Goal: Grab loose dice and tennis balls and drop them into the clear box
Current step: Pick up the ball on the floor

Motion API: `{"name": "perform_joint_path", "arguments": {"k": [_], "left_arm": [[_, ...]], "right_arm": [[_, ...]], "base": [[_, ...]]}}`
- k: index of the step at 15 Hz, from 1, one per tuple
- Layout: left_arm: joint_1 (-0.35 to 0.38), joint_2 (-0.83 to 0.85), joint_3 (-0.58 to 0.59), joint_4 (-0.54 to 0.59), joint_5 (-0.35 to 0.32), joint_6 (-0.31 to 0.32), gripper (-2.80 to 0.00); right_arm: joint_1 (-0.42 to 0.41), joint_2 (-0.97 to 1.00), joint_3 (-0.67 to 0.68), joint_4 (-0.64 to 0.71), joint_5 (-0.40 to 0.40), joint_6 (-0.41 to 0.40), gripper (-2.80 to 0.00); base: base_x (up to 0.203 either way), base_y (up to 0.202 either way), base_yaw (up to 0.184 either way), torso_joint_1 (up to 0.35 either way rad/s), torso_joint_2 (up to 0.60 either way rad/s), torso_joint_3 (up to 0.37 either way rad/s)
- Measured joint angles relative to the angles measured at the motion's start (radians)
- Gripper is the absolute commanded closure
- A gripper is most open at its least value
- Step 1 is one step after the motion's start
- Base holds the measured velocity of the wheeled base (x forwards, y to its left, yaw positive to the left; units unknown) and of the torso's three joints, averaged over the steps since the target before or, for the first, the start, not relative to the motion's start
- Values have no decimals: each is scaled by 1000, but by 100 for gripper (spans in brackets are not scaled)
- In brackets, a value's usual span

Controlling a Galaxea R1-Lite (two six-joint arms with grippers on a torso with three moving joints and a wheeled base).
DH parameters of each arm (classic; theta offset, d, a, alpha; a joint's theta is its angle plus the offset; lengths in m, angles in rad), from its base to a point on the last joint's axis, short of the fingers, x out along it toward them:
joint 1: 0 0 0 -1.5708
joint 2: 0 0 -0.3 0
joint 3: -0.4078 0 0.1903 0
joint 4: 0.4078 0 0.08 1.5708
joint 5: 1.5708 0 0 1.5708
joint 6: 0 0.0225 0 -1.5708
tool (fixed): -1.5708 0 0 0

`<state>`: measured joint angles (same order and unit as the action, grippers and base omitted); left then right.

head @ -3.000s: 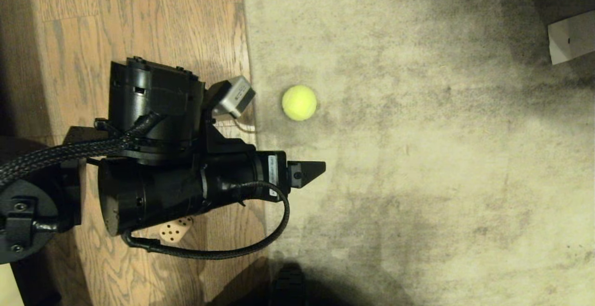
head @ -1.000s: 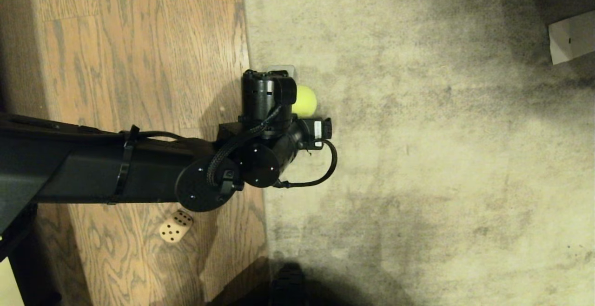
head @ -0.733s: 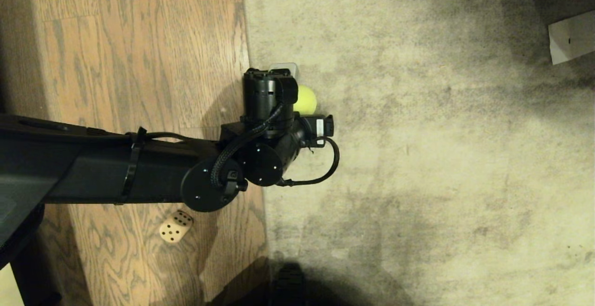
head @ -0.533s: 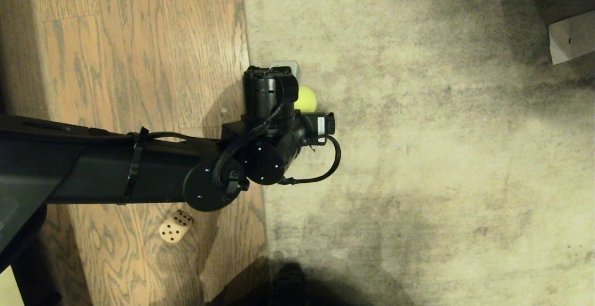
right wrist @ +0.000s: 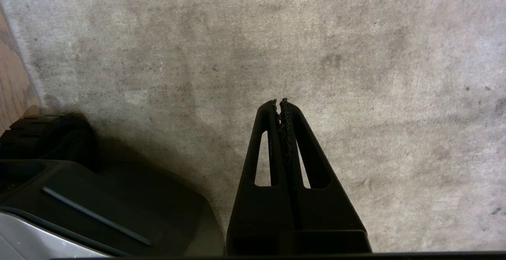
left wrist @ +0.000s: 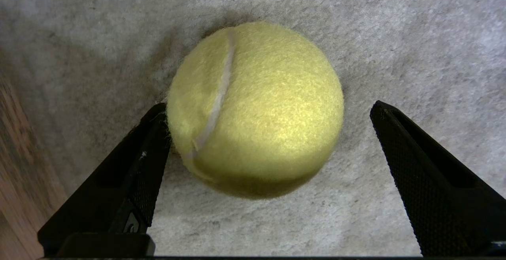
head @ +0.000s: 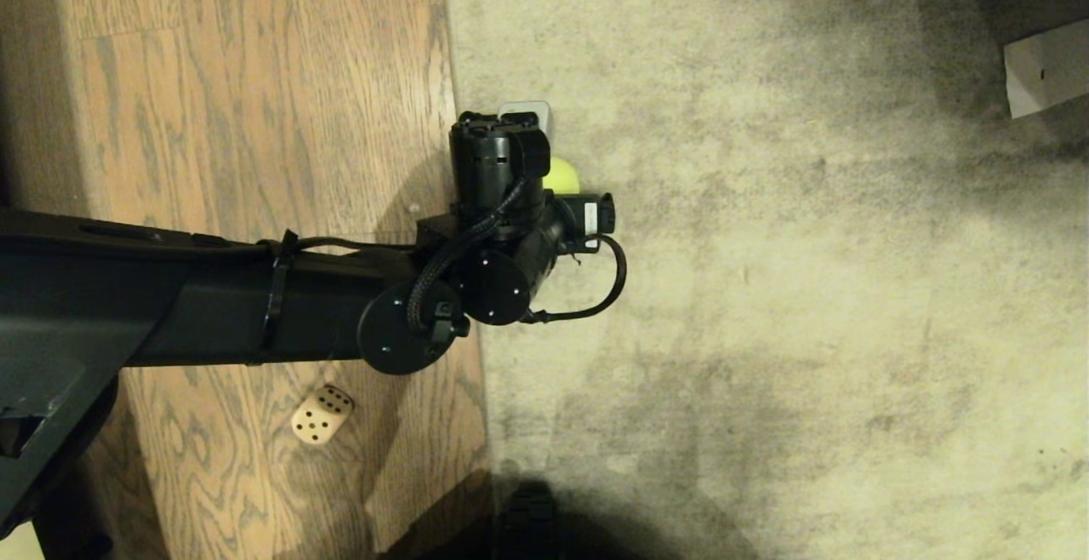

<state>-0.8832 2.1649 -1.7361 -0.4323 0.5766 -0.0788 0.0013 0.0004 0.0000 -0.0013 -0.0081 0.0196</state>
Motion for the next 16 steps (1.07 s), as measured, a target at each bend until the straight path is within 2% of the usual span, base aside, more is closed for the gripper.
{"name": "perform_joint_path", "arguments": {"k": [8, 16], "left_arm": [[23, 45, -79, 0, 3, 53, -280], [28, 52, -84, -1, 1, 58, -280]], "right_arm": [[0, 0, 0, 0, 0, 0, 0], [0, 0, 0, 0, -1, 0, 0]], "base": [[0, 0, 0, 0, 0, 0], [0, 0, 0, 0, 0, 0]]}}
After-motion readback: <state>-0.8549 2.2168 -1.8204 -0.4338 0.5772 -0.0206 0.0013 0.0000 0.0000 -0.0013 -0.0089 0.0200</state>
